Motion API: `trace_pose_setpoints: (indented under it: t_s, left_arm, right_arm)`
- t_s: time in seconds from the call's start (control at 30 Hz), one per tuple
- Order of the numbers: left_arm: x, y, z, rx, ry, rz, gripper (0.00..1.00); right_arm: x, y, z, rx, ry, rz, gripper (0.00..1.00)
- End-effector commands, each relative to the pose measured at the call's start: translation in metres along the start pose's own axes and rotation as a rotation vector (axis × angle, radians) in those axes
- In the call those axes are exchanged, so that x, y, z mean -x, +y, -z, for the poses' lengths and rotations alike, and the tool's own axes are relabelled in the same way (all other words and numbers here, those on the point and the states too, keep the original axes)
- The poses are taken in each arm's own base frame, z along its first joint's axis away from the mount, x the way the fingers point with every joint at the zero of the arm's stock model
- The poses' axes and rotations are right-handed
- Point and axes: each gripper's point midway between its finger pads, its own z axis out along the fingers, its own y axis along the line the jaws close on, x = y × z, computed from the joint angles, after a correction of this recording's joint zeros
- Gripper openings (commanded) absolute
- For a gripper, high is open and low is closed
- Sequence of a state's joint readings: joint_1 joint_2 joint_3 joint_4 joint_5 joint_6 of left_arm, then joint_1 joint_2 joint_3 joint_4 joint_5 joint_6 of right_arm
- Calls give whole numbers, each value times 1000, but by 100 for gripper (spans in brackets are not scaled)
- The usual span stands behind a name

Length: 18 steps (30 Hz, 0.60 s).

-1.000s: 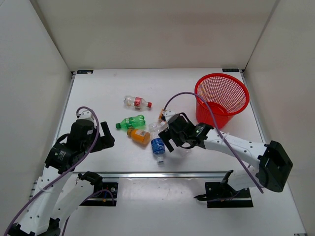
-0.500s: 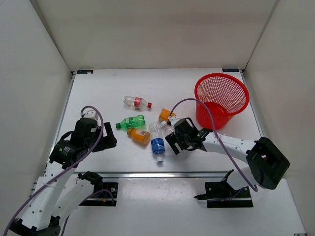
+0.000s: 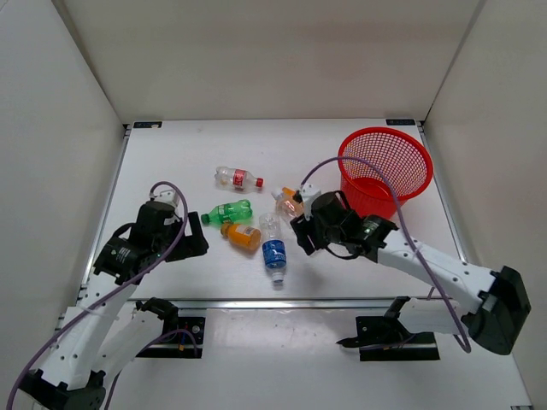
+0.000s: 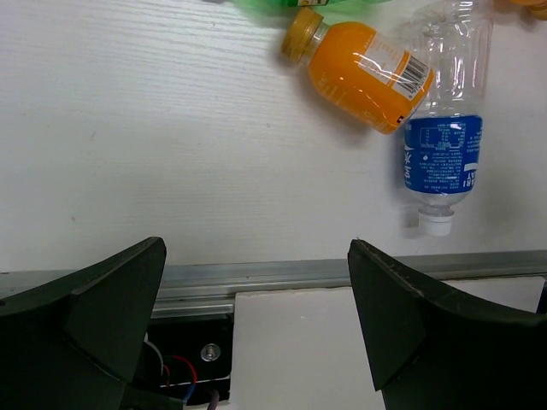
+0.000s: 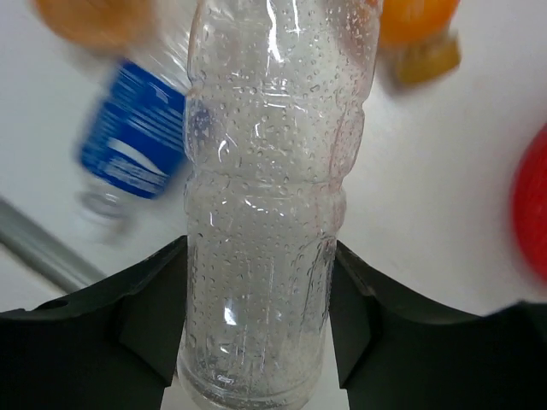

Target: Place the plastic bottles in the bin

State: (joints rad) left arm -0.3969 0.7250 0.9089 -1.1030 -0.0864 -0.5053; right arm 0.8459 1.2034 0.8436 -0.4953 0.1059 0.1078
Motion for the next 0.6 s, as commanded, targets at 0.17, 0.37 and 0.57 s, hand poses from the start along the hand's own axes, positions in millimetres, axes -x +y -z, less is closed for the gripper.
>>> trace_pose_setpoints:
  t_s: [0.17,0.37,0.57]
  left_arm:
    - [-3,-9,-16,-29,17,-18,99]
    - [-20,-7,-26,-23,65,-8,98]
    - [-25,-5,-28,-18,72,-3,99]
  right_arm:
    - [149,-32,111,-44,-408,-27,24]
    - [168,-153,139,-394,-485,-153,23]
    - [119,-242,132,-596,-388,-305,30]
